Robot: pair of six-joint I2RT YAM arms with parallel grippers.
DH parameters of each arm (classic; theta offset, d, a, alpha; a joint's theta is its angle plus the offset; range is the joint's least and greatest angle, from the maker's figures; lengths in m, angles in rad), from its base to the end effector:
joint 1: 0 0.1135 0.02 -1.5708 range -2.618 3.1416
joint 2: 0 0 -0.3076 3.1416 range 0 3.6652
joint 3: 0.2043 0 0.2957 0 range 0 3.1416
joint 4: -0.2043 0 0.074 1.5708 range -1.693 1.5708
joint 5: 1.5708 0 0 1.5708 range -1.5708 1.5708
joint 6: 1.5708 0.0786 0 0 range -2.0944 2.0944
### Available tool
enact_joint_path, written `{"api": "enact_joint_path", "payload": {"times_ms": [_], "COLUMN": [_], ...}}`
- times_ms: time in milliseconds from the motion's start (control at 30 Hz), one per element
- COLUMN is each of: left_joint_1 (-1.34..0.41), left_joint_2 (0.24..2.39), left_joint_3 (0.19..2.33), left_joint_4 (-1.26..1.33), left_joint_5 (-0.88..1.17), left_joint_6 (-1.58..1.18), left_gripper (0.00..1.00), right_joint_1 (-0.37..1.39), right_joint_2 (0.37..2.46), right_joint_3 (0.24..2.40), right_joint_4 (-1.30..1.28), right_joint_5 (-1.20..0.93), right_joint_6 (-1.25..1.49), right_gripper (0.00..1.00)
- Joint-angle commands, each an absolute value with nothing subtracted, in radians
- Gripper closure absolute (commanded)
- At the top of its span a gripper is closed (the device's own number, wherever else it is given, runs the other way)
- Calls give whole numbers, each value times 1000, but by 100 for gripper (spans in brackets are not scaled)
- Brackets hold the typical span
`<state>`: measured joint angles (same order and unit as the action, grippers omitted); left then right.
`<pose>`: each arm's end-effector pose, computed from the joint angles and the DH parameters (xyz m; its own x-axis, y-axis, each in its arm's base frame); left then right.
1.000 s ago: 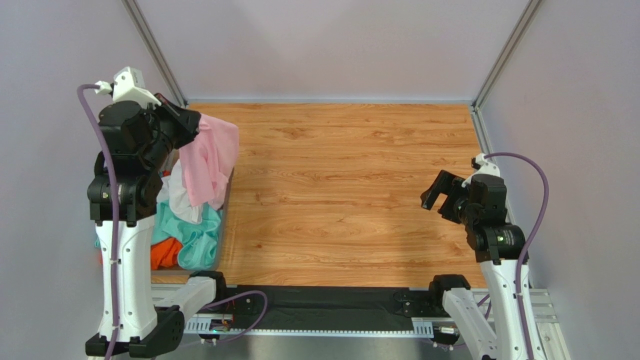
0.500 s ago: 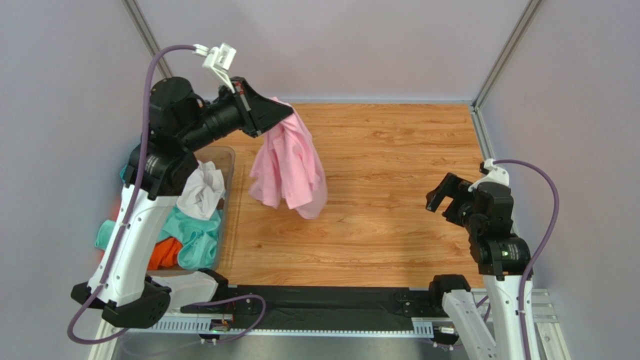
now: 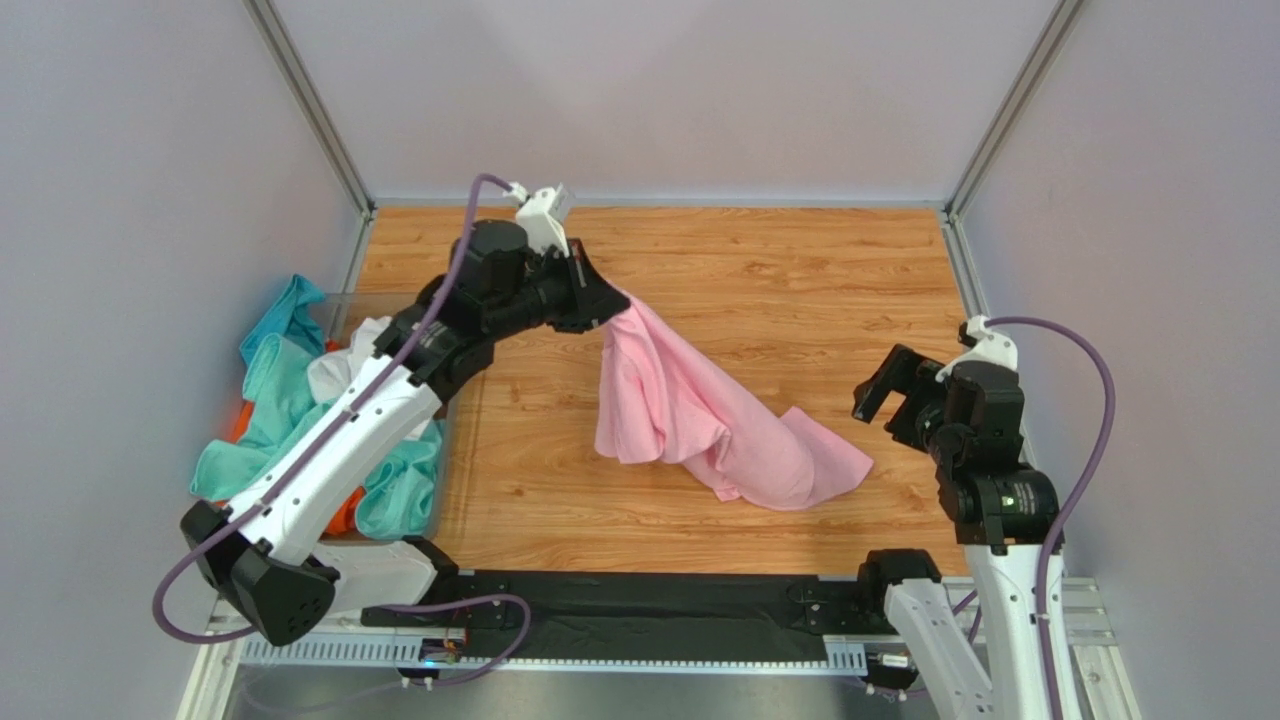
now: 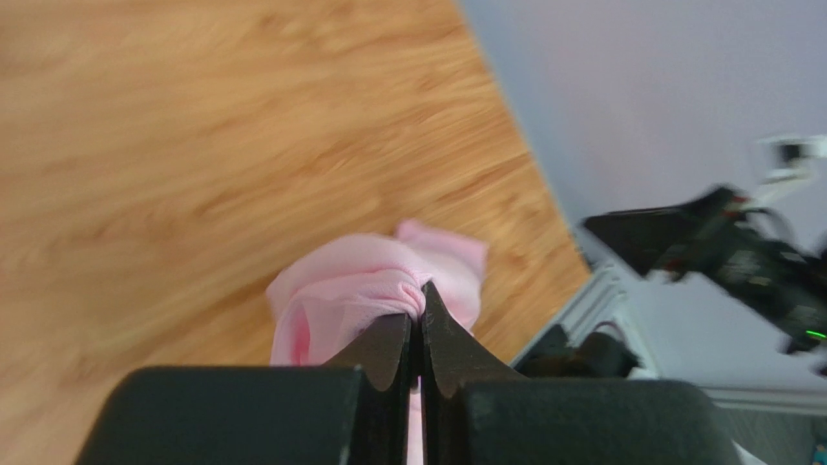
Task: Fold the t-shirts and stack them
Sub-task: Move the tshirt to the center of the board, then flatten the tshirt out
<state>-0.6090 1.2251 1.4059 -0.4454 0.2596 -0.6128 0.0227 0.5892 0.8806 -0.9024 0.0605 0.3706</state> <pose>0.2629 -0.2079 0.4748 -0.6104 -0.2520 -0.7510 0.4952 0.6186 -0.6101 0.1493 -0.0014 0.3376 -0.5249 0.3497 -0.7760 0.2328 0.9359 0.2643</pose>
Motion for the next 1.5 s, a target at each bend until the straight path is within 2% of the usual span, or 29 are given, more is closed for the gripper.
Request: {"api": "enact_joint_path", "payload": {"times_ms": [0,33,100,200,267,300,533,667,733,833,1033,1067,1133,1167,1333,1367,1400,1467], "left_joint_1": [-597,-563,-487,-405,-400,-400,-406,-474,-488,-488,-488,-488,-488,-488,-488,-488,-488,-488], "left_joint_2": [1245,1261,1311,1345,1345,1338,1255,1180,1169,1189,1310,1325,1380,1399,1471,1476,1477,1471], "left_joint_3": [1257,1234,1169,1085,1057,1039,879,781,732,687,690,690,699,704,719,722,726,727], "left_joint_4": [-517,-569,-630,-649,-647,-649,-653,-632,-606,-542,-496,-465,-440,-436,-430,-430,-437,-445], "left_joint_5": [-29,-70,-90,-8,-8,-6,100,98,106,133,117,133,149,158,141,130,124,109], "left_joint_6": [-655,-664,-727,-736,-726,-719,-744,-776,-804,-821,-816,-816,-815,-815,-813,-810,-810,-801], "left_gripper": [98,96,87,44,6,0,0,0,2,10,33,41,49,59,78,96,100,100], "right_joint_1": [20,21,20,21,20,20,21,21,21,21,21,21,21,20,23,21,21,25], "right_joint_2": [615,621,635,652,663,673,698,704,707,721,716,715,710,706,686,684,683,687], "right_joint_3": [870,868,865,853,838,831,759,713,690,652,595,588,569,563,494,485,479,460], "right_joint_4": [-897,-899,-902,-903,-902,-903,-876,-851,-827,-812,-818,-816,-816,-816,-775,-769,-762,-756], "right_joint_5": [58,52,34,15,15,15,-81,-95,-113,-152,-163,-161,-161,-163,-207,-210,-215,-225], "right_joint_6": [373,373,376,383,391,402,463,500,525,549,587,597,617,646,704,707,712,712], "right_gripper": [0,0,0,0,0,0,0,0,0,0,0,0,1,1,1,2,2,4]}}
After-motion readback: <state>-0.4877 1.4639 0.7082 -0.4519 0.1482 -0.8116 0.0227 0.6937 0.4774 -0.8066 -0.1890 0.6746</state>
